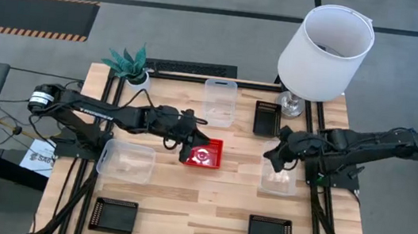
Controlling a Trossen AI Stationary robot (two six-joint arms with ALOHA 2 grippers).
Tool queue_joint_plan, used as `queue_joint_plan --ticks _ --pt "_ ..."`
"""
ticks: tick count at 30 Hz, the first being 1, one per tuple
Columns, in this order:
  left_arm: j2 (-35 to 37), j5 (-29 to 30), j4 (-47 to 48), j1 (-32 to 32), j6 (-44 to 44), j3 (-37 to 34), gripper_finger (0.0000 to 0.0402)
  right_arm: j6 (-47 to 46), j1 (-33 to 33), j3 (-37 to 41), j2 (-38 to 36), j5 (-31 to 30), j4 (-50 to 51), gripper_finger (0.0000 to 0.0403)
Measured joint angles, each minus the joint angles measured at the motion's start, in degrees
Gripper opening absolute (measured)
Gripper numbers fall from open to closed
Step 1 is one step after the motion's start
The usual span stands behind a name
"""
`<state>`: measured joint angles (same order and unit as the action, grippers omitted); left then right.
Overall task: Stack baskets by color
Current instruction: Stack the bottom left transparent bin on the top transparent bin
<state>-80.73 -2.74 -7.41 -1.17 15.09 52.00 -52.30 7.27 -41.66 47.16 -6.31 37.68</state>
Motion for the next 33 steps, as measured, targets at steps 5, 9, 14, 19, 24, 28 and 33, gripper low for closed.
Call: queue_joint_plan --ticks 5,9,14,19,24,28,33 --pt "0.1 -0.5 30.1 0.2 -7.7 12.4 0.0117 4.8 -2.7 -1.8 0.0 -0.1 0.0 0.0076" --pt "0.2 1.0 57.2 1.5 -11.4 22.5 0.0156 8.8 -3.8 -2.4 0.0 -0.2 -0.6 0.0096" --pt "2.1 5.1 78.8 1.5 -7.7 24.4 0.0185 11.9 -4.9 -2.4 0.0 -0.3 -0.6 0.0121" --pt "3.3 4.0 84.1 1.8 -11.7 19.1 0.0189 14.3 -5.6 -2.4 0.2 -0.8 -0.7 0.0138" --pt "3.3 1.6 83.0 1.8 -17.0 10.2 0.0190 14.9 -5.5 -2.4 0.5 -0.9 -0.8 0.0144" --pt "3.3 1.4 77.8 1.8 -17.8 3.9 0.0190 14.9 -4.4 -2.4 0.5 -0.9 -0.7 0.0141" --pt "3.3 3.1 72.9 1.8 -17.0 -2.3 0.0190 14.8 -3.1 -2.4 0.5 -0.9 -0.7 0.0139"
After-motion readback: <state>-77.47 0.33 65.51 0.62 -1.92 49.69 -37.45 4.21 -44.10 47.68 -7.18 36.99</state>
